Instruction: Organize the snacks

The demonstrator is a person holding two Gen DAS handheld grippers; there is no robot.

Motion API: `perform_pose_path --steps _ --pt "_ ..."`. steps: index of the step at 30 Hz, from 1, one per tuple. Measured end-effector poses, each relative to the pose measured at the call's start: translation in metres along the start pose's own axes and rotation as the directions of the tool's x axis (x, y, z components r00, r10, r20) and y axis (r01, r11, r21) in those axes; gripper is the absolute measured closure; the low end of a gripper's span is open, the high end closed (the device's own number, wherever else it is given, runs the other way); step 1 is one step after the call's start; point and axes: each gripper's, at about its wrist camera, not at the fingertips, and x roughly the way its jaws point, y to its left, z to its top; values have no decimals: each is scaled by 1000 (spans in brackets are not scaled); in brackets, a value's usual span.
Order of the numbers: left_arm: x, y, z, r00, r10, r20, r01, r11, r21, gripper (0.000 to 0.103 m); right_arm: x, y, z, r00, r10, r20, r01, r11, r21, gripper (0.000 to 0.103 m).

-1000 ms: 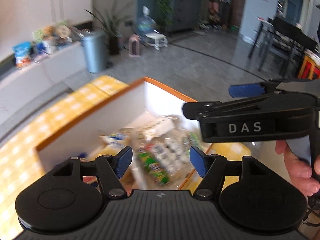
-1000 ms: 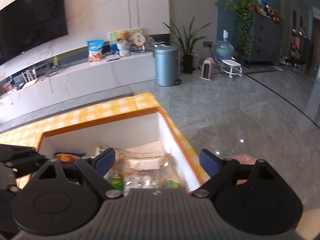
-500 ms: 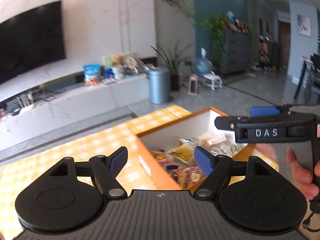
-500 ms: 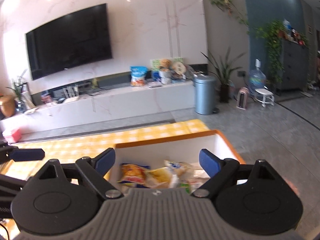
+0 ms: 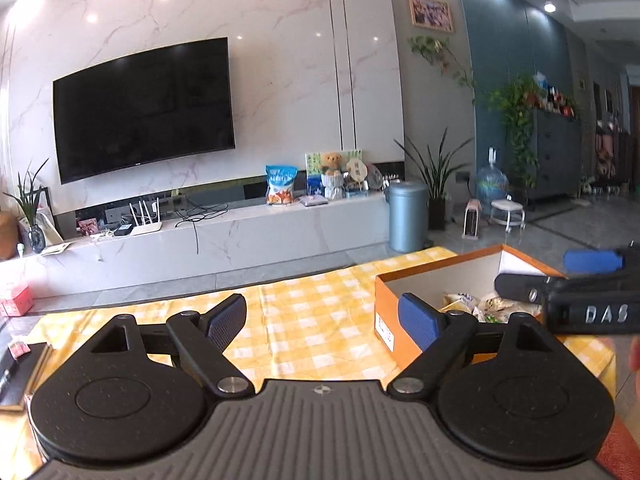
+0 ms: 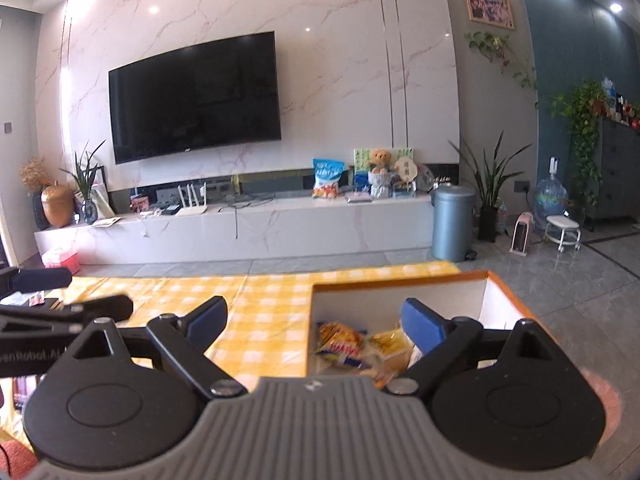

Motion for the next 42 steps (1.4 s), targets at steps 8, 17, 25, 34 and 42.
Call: perform_pose_path --steps 8,17,25,34,42 --pt "-1 6 -16 1000 11 -4 -11 1000 -13 2 -2 6 -13 999 -16 -37 17 999 27 11" --pt "-1 8 -28 1000 5 3 -4 1000 -19 2 2 5 -22 997 -59 -58 61 998 31 11" --pt "7 8 -32 997 14 -72 -16 999 -34 2 5 8 -24 992 -107 -73 106 994 -17 11" --pt "13 5 -41 983 -11 -184 6 1000 -23 2 18 5 -32 973 -143 -184 140 990 -27 11" --pt "10 4 -42 977 -14 -211 9 1000 -24 2 21 4 -37 966 -142 -218 140 990 -21 11"
